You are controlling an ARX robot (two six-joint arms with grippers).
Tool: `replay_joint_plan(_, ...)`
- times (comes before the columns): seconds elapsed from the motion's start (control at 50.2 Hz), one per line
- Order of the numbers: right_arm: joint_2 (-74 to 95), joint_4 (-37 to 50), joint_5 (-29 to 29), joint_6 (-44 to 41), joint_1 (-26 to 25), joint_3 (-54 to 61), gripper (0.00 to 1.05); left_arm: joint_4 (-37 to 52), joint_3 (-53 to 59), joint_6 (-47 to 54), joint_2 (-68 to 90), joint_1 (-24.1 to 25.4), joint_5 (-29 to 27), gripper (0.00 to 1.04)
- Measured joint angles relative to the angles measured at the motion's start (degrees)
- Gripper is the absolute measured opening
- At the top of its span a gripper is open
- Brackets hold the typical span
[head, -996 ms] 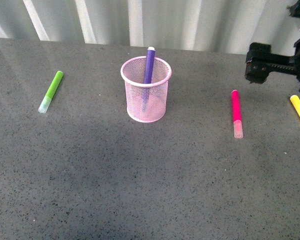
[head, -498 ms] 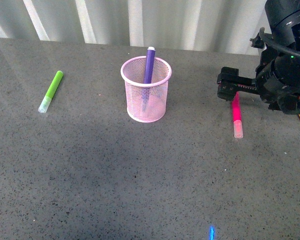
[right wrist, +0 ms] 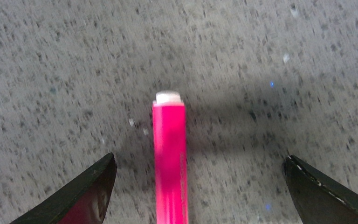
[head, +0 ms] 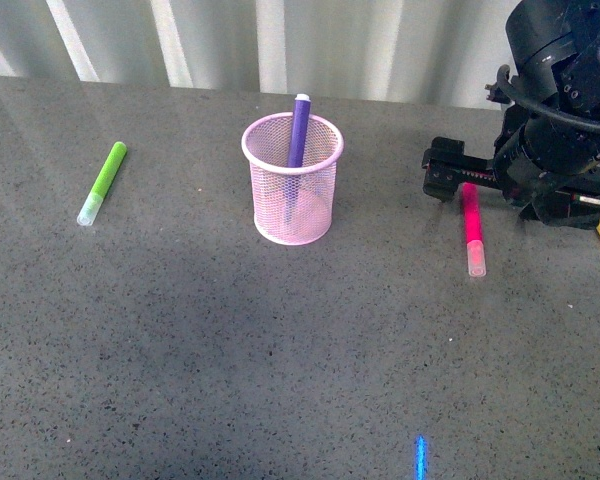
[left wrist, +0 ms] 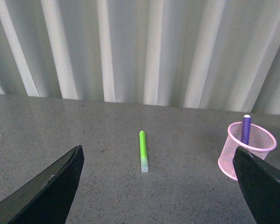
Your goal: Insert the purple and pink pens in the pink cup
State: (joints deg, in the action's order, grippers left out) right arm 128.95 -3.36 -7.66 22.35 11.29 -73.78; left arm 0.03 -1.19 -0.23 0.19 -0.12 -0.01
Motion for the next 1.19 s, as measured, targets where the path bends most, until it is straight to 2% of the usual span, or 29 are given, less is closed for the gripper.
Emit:
replay_joint_plan(0.279,0.2,1.6,2.2,-0.3,-0.1,0.2,0.57,0.0,0.0,0.0,0.0,0.0,0.0,0.98)
replay_joint_plan(0.498,-0.1,2.5,3.1,-0.5,-0.1,1.4,0.24,0.0,0.0,0.0,0.0,0.0,0.0,0.98)
replay_joint_plan(0.597,-0.6,2.8,3.4,-0.9,-0.1,2.1,0.13,0.0,0.0,0.0,0.0,0.0,0.0,0.98)
replay_joint_plan(0.737,-1.9,5.2,2.8,-1.6,-0.1,4.4,0.12,0.0,0.0,0.0,0.0,0.0,0.0,0.98)
replay_joint_plan(0.916,-5.0,13.3,-0.2,-3.8,0.4,8.9,0.12,0.0,0.0,0.0,0.0,0.0,0.0,0.98)
replay_joint_plan(1.075,-11.4,26.2,-0.5,-6.9,1.7,13.7,0.12,0.0,0.0,0.0,0.0,0.0,0.0,0.98)
replay_joint_plan(1.195,-17.5,39.0,1.2,-12.8,4.3,17.3,0.12,0.0,0.0,0.0,0.0,0.0,0.0,0.98)
